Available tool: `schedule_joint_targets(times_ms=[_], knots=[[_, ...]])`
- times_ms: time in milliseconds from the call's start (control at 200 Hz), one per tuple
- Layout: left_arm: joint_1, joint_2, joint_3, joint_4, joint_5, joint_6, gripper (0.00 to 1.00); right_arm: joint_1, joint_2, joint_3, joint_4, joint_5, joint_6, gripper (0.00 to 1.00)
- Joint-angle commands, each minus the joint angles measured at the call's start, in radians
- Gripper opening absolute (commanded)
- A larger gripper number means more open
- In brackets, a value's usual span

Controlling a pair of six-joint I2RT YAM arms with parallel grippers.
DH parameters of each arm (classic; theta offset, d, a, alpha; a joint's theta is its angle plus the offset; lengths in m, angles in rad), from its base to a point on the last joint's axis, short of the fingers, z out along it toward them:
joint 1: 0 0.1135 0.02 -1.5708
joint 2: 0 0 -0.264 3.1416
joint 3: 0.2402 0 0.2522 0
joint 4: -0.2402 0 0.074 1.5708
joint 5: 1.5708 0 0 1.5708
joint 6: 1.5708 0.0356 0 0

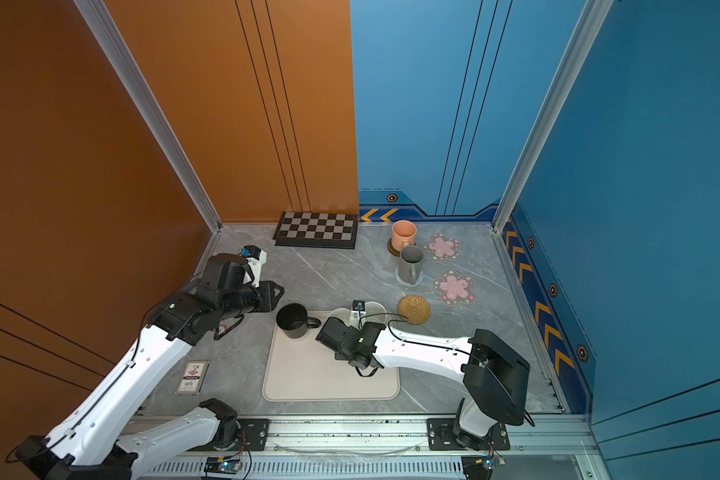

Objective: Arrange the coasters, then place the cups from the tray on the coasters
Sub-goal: 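Lower and close the right gripper on the speckled white mug's handle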

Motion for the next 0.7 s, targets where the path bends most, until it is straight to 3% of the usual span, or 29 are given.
schedule_joint_targets(times_ms=[0,320,471,696], knots=[[-0.008,-0.015,-0.007,-0.021,-0.015,-0.014,0.34,-0.016,0.007,0.013,0.008,0.061,-0.002,0.45],[-0.007,-0.016,-0.013,-0.021,-0.021,-0.015,0.34,-0.046,0.035,0.001,0.008,0.065,0.041,0.43],[-0.008,-0.016,-0.012,-0.021,-0.021,-0.014,0.34,-0.049,0.029,-0.006,0.008,0.101,0.061,0.35],[-0.011,-0.01,-0.019,-0.021,-0.018,-0.014,0.34,-0.069,-0.006,-0.046,-0.001,0.097,0.096,0.35]])
